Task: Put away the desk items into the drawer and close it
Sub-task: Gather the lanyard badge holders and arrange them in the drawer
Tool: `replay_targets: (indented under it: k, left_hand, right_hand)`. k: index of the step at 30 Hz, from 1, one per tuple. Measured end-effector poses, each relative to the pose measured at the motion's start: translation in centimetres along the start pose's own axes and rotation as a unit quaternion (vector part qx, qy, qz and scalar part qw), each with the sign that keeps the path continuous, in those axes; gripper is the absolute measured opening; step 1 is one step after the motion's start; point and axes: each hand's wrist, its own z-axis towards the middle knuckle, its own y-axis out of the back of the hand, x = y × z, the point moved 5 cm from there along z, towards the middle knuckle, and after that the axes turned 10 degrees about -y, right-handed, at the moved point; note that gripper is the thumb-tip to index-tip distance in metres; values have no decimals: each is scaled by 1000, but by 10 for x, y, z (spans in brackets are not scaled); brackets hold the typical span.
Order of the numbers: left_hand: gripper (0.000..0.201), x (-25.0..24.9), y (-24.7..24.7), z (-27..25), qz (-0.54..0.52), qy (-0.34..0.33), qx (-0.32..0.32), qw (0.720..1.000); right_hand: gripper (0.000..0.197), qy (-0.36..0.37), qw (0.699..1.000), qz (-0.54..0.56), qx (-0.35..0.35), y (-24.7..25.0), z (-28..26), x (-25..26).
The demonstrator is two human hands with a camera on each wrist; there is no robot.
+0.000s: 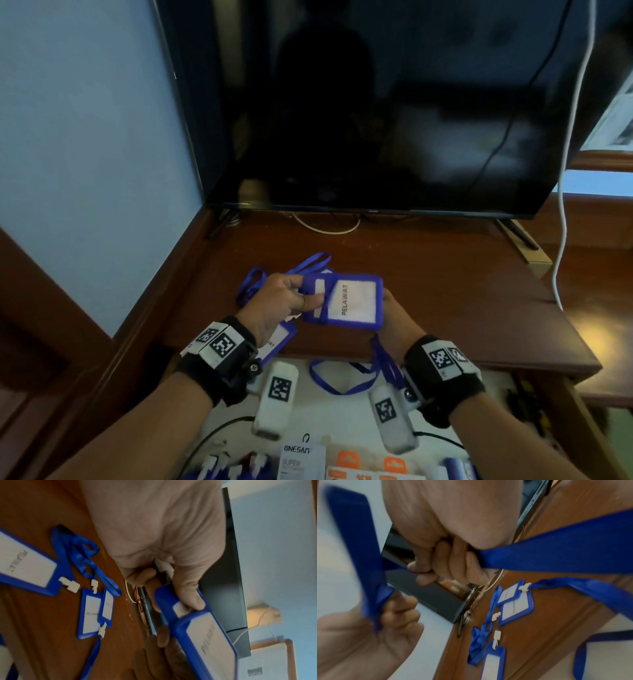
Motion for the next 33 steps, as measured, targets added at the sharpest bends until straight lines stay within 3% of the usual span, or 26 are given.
replay_targets:
  k: [1,3,4,8,14,16,19,21,27,29,33]
  left_hand:
    - [20,1,-1,1,-13,-3,-20,1000]
    - [19,1,-3,1,-33,-9,-66,997]
    - [19,2,-4,1,-40,-10,-89,995]
    - [14,11,-6,2,-45,-4,-164,985]
    - [6,26,-1,-1,7,-13,-211,977]
    - [14,29,2,-2,45,-26,-205,977]
    - [46,34,12,0,131,-46,-191,972]
    - [57,39,19,3,207,-53,-182,960]
    - [10,45,14,-7,361,-47,-84,928]
    - [8,54,12,-9,416,-44,-43,907]
    - [15,73,14,-17,447,-23,32,893]
  right_hand:
    - [17,-4,1000,-7,-19,-1,3,-3]
    - [10,-5,999,-29,-33,-9,8,-7]
    - [16,-4,999,-37,-35,-14,9,-7]
    - [29,1,999,-38,-3,-28,10,-13]
    - [30,-7,997,-74,12,-37,3,-11]
    - [28,-13,994,-105,23,-39,2,-13]
    - [30,-23,984,-173,28,-42,3,-15]
    - [31,-21,977,-211,31,-44,2,-12]
    - [23,-39,968,-242,58,-44,-6,-2]
    - [21,-53,967,-241,58,-42,-8,-1]
    - [28,-66,966,-243,63,-38,-7,-6]
